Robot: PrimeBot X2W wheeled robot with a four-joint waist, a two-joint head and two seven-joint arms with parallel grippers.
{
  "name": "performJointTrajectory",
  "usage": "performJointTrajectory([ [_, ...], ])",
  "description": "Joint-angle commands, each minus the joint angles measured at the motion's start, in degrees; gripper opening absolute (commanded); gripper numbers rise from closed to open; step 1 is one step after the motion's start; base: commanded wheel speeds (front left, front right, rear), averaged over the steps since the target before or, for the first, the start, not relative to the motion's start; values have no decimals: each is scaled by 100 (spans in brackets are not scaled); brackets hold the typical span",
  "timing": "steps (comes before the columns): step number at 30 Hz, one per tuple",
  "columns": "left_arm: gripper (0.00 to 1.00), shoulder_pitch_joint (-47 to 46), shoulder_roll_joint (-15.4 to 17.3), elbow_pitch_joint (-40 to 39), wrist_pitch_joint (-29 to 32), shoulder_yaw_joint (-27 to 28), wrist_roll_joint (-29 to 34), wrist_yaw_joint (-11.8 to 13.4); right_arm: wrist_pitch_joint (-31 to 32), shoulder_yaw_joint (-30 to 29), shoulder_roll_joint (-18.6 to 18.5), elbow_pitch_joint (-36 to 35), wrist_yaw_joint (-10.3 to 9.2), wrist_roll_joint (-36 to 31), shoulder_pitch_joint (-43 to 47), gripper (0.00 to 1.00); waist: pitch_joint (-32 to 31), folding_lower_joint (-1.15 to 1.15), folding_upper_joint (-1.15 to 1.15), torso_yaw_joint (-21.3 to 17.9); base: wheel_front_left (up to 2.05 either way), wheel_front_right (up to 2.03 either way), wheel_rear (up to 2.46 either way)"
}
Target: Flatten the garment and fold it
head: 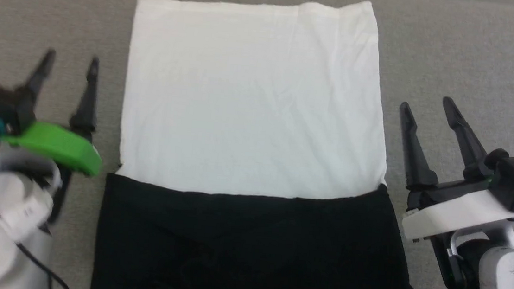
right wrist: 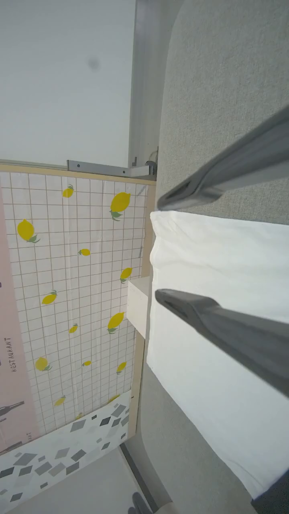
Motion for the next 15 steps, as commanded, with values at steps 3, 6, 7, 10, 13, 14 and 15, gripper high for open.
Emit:
performJointTrajectory([
  [3,100,-796,482,160,631,-106,-242,-35,-87,-20,5,-64,-8,24,28,100,782,0,65,-592,0,0,0],
  [6,100,-1416,790,292,1257,-181,-536,-42,-164,-2,5,-97,-8,84,-33,100,1080,0,65,-789,0,0,0],
  [7,100,-1647,892,352,1478,-200,-665,-43,-207,-6,5,-103,-8,78,-63,100,1180,0,65,-857,0,0,0],
  [10,100,-2175,1155,526,2076,-227,-961,-45,-345,-13,5,-110,-8,95,-135,100,1434,0,65,-1041,0,0,0],
  [13,100,-2651,1403,697,2686,-175,-1165,-45,-498,-36,5,-76,-8,172,-189,100,1670,0,65,-1230,0,0,0],
  [14,100,-2768,1458,736,2848,-151,-1208,-38,-539,-45,5,-64,-8,203,-198,100,1735,0,65,-1278,0,0,0],
  [15,100,-2892,1512,795,3045,-124,-1246,0,-586,-52,5,-42,-8,226,-209,100,1794,0,65,-1325,0,0,0],
])
